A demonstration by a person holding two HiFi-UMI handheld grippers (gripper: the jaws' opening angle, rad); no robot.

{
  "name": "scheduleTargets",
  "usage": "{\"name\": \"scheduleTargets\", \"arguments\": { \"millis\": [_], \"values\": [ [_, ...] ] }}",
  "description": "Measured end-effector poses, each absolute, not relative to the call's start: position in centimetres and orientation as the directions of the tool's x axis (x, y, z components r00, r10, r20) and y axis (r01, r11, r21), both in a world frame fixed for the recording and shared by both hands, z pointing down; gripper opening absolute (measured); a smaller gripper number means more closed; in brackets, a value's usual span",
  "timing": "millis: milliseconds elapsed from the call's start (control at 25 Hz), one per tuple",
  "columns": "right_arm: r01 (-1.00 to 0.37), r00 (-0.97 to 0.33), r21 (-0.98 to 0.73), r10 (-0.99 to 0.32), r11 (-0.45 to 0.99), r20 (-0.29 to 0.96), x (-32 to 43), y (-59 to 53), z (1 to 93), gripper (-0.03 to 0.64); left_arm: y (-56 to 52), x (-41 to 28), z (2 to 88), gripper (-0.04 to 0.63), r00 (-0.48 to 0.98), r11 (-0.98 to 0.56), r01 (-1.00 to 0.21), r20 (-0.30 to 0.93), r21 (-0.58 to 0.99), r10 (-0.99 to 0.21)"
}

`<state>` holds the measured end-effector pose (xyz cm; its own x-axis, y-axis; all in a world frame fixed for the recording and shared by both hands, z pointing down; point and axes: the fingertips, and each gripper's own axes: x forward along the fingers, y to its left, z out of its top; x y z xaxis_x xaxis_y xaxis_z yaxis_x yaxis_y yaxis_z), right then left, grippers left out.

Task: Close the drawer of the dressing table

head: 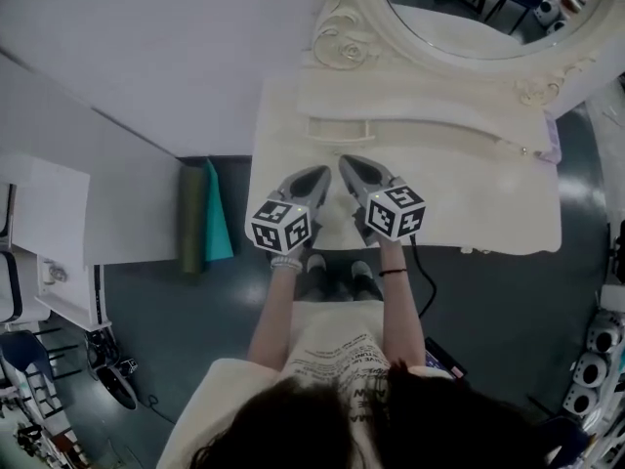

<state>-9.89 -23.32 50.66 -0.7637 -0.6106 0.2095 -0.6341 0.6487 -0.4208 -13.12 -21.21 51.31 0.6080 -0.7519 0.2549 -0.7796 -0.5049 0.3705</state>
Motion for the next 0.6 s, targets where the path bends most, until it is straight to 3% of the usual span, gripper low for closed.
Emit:
{"name": "scheduleTargets", "arguments": {
  "millis": [600],
  "values": [
    [-0.743, -0.649, -0.444, -0.702, 0.501, 0.293, -10.5, -24.0, 53.3, 0.003, -21.7, -14.2, 53.3, 0.003, 0.708, -0.586, -0.699, 0.285, 0.409, -0.646]
  ]
}}
